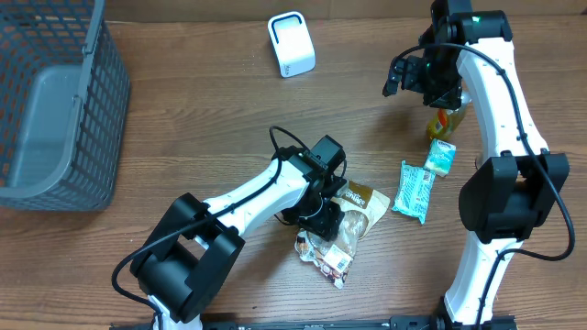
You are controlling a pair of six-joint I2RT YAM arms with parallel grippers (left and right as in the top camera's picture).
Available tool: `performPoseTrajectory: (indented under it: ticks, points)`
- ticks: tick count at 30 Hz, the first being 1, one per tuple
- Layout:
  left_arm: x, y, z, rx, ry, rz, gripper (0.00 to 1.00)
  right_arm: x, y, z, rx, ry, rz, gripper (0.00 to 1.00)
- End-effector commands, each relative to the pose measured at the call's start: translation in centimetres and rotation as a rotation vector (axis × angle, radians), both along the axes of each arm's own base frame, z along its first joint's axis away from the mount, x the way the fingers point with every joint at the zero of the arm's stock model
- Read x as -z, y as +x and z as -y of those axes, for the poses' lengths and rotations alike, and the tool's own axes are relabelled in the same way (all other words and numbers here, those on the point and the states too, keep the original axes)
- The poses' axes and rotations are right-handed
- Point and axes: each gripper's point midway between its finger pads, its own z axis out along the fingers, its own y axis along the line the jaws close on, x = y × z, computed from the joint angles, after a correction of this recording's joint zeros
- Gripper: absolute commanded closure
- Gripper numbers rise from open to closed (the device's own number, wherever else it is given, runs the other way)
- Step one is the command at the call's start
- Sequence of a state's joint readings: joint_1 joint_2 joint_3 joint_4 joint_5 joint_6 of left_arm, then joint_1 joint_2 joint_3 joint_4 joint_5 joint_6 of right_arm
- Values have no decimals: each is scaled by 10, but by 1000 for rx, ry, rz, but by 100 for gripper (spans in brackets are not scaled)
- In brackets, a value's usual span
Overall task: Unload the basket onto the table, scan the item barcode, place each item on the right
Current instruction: 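Lower the PanTree bag onto the table and open the left gripper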
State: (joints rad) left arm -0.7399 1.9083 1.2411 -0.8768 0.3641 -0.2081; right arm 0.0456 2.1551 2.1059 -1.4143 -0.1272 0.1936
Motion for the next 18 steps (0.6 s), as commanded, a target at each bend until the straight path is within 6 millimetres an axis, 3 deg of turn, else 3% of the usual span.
performPoseTrajectory:
  ticks: [1, 6, 13, 18]
  points:
    - [1, -1, 6, -102, 1, -33, 44, -15, 5, -1, -5, 7, 47, 0]
    - [0, 12, 14, -226, -15, -20, 49, -15, 5, -1, -5, 7, 47, 0]
    - [1, 46, 3, -424, 4, 25, 52, -15, 5, -1, -5, 7, 47, 0]
    - [-2, 57, 1, -470, -31, 8, 50, -15, 5, -1, -5, 7, 47, 0]
